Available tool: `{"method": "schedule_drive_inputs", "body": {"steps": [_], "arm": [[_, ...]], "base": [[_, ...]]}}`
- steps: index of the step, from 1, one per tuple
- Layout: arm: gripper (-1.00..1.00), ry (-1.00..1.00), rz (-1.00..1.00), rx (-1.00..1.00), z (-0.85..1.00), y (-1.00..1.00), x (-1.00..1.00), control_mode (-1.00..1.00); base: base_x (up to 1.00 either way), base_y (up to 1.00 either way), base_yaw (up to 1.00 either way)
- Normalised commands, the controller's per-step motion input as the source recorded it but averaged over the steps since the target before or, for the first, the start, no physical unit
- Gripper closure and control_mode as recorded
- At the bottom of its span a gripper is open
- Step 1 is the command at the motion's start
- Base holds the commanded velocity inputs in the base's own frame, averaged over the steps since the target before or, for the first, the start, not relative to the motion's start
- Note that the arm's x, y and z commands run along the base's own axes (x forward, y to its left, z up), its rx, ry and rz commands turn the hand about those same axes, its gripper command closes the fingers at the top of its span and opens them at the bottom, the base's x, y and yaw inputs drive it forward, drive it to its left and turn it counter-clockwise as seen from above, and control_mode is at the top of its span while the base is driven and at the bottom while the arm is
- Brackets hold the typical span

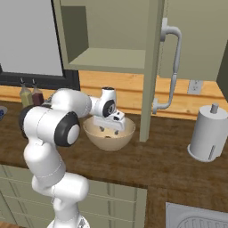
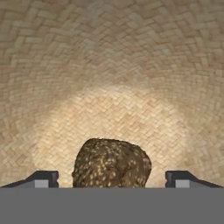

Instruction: Open the cabinet, pick up the bread from the cabinet and place it in the basket. Then move the basket to the dining counter.

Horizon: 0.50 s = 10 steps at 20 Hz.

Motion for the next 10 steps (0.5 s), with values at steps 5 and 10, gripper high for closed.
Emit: {"method": "schedule_drive_inputs", "body": {"steps": [5, 10], "arm": [[-1.0, -0.01, 0.03, -0.03, 0.26, 0.2, -0.27, -1.0], [-1.0, -0.12, 0.11, 0.01, 0.6, 0.0, -0.67, -1.0]], "base": [[0.0, 0.0, 0.0], [0.0, 0.0, 0.0]]}}
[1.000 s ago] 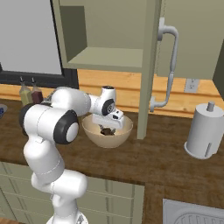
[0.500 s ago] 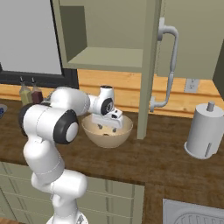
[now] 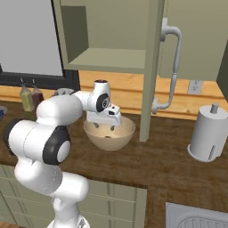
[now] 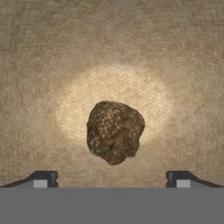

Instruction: Open the cabinet, pick up the bread from the cabinet and place it in the basket. Then move the basket to the dining counter.

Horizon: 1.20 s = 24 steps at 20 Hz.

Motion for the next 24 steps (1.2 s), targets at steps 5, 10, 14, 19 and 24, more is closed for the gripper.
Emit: {"method": "schedule_drive_inputs", "body": {"steps": [5, 10, 14, 19, 24], "arm": [[-1.0, -0.1, 0.32, -0.05, 0.63, 0.1, -0.6, -1.0], [-1.0, -0.03, 0.48, -0.07, 0.44, 0.58, -0.34, -1.0], [-1.0, 0.03, 0.38, -0.05, 0.06, 0.6, -0.16, -1.0], [-1.0, 0.06, 0.16, -0.04, -0.2, 0.07, 0.08, -1.0], [-1.0, 0.08, 0.03, -0.08, -0.52, 0.0, 0.53, -1.0]], "base": [[0.0, 0.0, 0.0], [0.0, 0.0, 0.0], [0.0, 0.0, 0.0], [0.0, 0.0, 0.0], [0.0, 0.0, 0.0]]}}
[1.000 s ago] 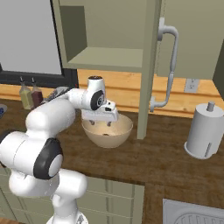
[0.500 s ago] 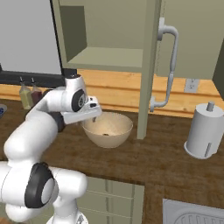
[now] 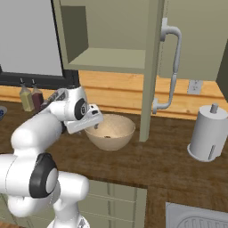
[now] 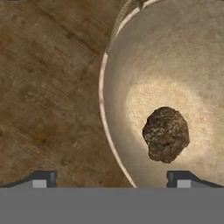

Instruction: Open the cabinet, pick up the bread from the cabinet and place it in the basket. Then move the basket to the dining counter.

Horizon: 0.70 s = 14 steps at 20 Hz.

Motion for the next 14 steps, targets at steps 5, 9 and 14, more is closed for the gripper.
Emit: {"method": "schedule_drive_inputs", "body": {"steps": [5, 9, 14], "arm": [[-1.0, 0.05, 0.02, -0.07, -0.55, -0.01, 0.37, -1.0], [-1.0, 0.03, 0.01, -0.03, -0.49, -0.06, 0.3, -1.0], [-1.0, 0.0, 0.03, 0.0, -0.31, -0.01, 0.15, -1.0]], "base": [[0.0, 0.0, 0.0], [0.0, 0.0, 0.0], [0.0, 0.0, 0.0]]}}
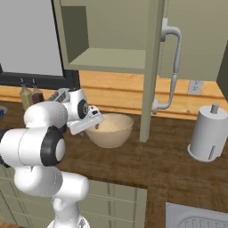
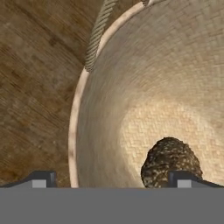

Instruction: Open the cabinet, pick up the bread from the cabinet and place it in the basket. Then move the basket to the dining counter.

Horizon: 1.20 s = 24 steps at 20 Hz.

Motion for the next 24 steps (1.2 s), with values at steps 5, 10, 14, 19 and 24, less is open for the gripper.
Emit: {"method": "schedule_drive_inputs", "body": {"steps": [5, 10, 14, 19, 24], "arm": [[1.0, 0.0, 0.03, 0.0, -0.16, 0.0, 0.0, -1.0], [1.0, -0.02, 0.03, 0.0, -0.15, 0.0, 0.0, -1.0], [1.0, -0.02, 0.01, 0.0, -0.12, 0.0, 0.0, -1.0], [1.0, -0.01, 0.01, 0.0, 0.04, 0.02, -0.1, -1.0], [1.0, -0.22, 0.0, 0.0, 0.58, 0.0, -0.69, -1.0]], "base": [[0.0, 0.0, 0.0], [0.0, 0.0, 0.0], [0.0, 0.0, 0.0], [0.0, 0.0, 0.0], [0.0, 0.0, 0.0]]}}
